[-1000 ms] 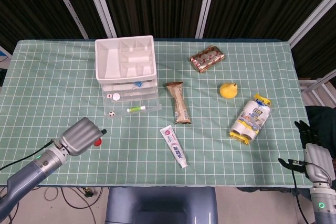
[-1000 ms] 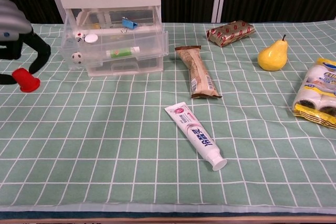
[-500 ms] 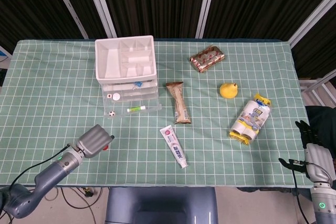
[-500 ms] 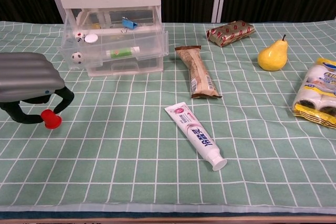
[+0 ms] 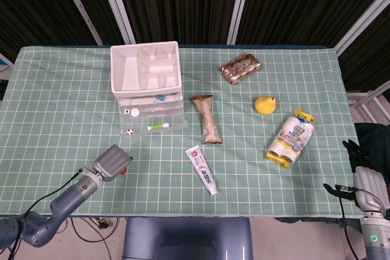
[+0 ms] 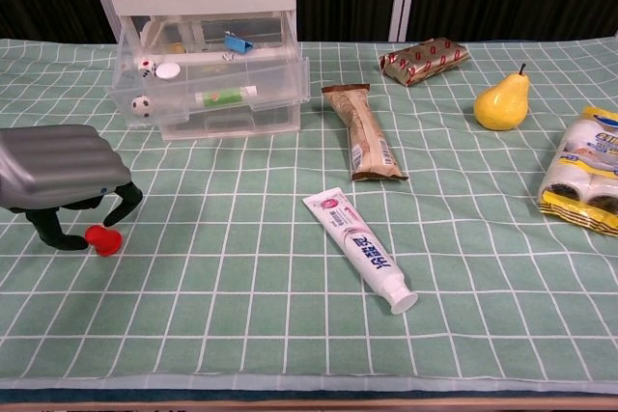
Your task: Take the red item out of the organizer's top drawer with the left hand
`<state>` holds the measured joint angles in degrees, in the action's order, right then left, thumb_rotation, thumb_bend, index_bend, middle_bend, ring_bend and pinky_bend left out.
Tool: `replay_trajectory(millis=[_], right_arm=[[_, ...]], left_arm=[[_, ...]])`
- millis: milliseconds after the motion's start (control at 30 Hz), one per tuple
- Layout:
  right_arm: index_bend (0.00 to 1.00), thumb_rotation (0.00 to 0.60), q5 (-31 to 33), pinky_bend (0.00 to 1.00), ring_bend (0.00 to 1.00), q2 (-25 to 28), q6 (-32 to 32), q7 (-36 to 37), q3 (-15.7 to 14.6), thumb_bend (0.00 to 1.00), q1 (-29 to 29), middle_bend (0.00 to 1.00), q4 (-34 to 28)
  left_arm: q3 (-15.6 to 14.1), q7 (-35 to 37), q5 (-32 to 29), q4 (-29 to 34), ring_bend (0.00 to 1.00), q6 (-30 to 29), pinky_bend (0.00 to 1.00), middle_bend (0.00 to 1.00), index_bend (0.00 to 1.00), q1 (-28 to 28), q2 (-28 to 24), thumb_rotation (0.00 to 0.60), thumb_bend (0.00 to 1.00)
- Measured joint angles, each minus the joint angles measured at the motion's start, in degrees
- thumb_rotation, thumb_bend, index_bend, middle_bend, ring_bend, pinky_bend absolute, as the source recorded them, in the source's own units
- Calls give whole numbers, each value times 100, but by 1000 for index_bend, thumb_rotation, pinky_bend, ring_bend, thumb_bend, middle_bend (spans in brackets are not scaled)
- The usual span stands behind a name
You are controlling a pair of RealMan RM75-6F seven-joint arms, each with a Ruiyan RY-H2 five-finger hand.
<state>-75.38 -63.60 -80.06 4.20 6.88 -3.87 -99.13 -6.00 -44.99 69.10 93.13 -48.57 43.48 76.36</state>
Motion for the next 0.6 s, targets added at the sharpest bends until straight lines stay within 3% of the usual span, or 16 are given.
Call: replay_trajectory(millis=[300, 367, 433, 500, 600], right_arm=[[0, 600, -13, 229, 0, 6, -9, 1, -7, 58, 7, 0, -7], [0, 600, -24, 229, 0, 6, -5, -5, -13, 57, 5, 0, -2], [0, 600, -41, 229, 0, 2, -9, -26, -18, 57, 2, 0, 9], [0, 600, -63, 229, 0, -5, -22, -54, -22, 58, 0, 0, 29], [0, 600, -93, 229, 0, -22, -38, -93, -32, 58, -2, 0, 56]], left_arm=[[39, 108, 129, 190, 997, -302, 997, 1000, 429, -84, -160, 600, 142], [69, 217, 221, 302, 955, -524, 959, 959, 395, -164, -255, 600, 140], [95, 378, 389, 410, 849, -848, 868, 822, 349, -288, -361, 600, 140], [111, 562, 594, 487, 631, -1210, 683, 563, 273, -433, -457, 600, 139], [115, 941, 1007, 569, 307, -1944, 401, 256, 137, -755, -623, 600, 131]])
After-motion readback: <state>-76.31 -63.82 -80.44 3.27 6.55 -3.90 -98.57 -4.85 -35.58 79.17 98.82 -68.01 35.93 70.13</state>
